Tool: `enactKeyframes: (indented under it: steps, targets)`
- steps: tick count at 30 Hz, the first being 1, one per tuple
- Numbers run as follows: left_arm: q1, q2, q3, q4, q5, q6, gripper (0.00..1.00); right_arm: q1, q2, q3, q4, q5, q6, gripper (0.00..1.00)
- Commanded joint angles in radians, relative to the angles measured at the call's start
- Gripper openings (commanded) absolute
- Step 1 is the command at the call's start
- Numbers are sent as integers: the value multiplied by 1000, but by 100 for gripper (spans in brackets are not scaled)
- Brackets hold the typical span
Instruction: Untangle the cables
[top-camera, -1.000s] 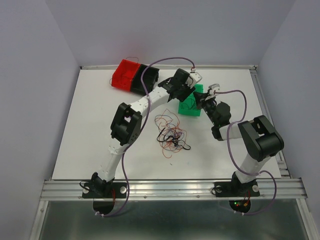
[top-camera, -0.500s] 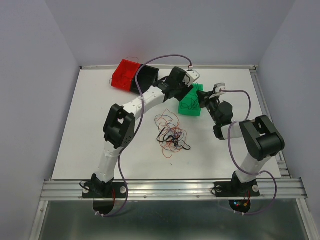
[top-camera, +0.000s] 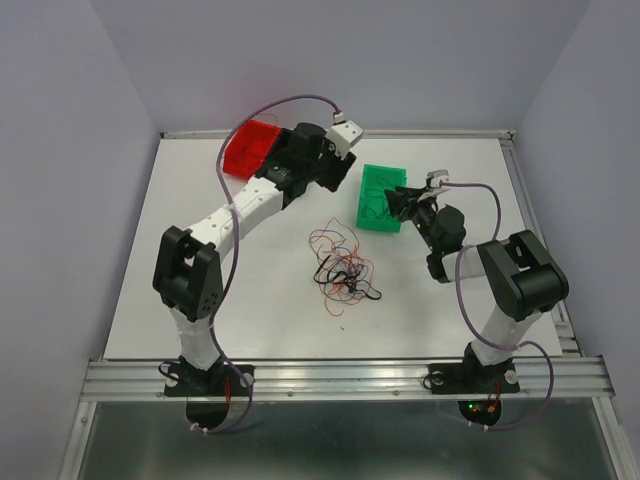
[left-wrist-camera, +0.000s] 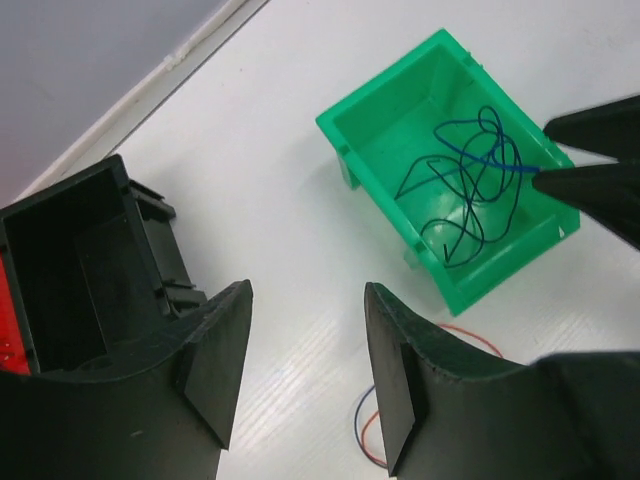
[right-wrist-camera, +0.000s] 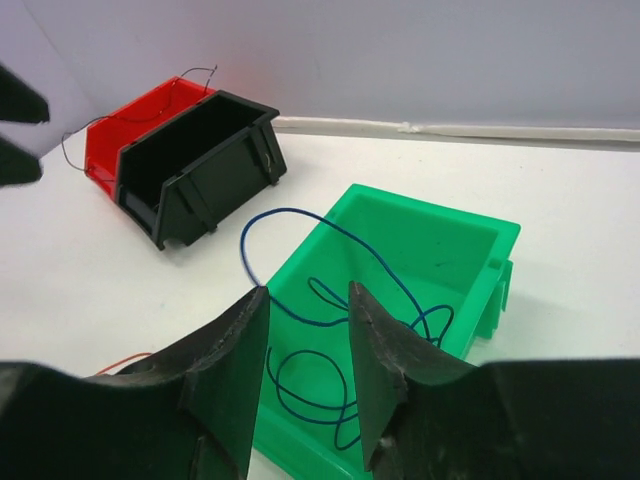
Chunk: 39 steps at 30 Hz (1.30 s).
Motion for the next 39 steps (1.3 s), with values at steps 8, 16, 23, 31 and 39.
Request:
enactKeyframes:
  steps: [8, 16, 23, 31, 39]
  targets:
    - [-11, -450, -598, 449, -30, 111, 99, -4, -242, -92, 5, -15, -27, 49]
    - [-17, -524, -742, 442, 282, 237, 99, -2, -361, -106, -219, -119, 31, 55]
    - [-16, -490, -748, 487, 209, 215, 98, 4, -278, 71, -556, -107, 21, 63]
    - [-8, -452, -753, 529, 147, 212, 97, 10, -135, 257, -667, -100, -105, 67]
    - [7, -416, -733, 526, 150, 205, 97, 8, -14, 397, -803, -206, -245, 60]
